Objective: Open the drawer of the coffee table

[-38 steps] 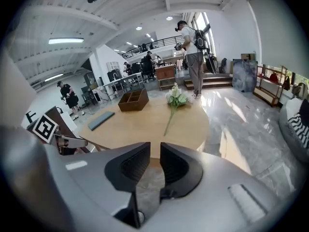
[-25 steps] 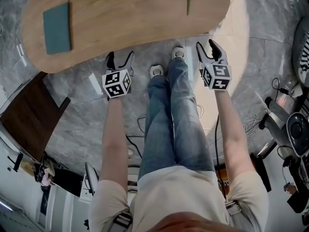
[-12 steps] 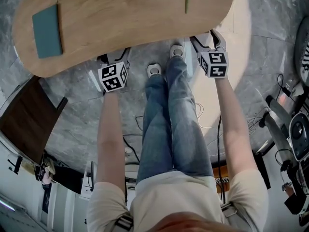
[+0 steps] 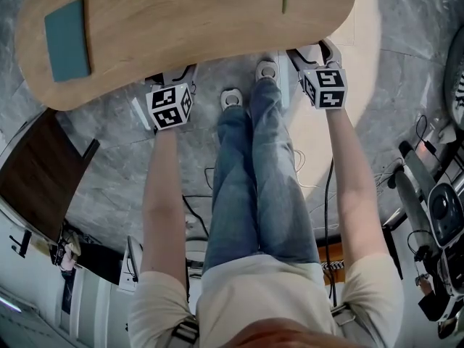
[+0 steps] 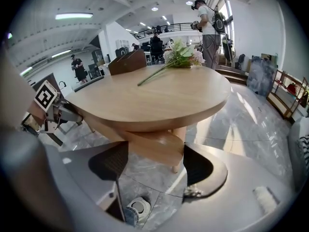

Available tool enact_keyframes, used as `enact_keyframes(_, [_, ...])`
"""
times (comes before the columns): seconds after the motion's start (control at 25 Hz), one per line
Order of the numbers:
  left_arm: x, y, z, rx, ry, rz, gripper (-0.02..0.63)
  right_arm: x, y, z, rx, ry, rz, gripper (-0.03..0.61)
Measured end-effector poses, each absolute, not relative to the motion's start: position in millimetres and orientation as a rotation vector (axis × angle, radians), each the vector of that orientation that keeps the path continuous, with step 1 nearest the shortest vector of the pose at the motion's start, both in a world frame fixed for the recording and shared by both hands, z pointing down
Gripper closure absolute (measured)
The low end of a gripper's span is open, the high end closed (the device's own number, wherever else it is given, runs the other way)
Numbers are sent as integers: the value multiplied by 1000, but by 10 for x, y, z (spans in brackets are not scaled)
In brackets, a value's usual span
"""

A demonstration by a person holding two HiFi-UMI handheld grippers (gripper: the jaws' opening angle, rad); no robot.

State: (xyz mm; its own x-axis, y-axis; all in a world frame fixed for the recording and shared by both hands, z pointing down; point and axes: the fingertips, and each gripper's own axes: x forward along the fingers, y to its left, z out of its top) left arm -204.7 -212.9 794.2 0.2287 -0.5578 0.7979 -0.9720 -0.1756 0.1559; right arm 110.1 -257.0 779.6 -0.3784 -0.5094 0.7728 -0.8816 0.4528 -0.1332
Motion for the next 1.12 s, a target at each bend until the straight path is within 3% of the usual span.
enact_keyframes(1.12, [-2068, -1480, 8036, 1740, -1344, 832, 195, 1091, -1934, 7916, 1114, -1914, 808, 229])
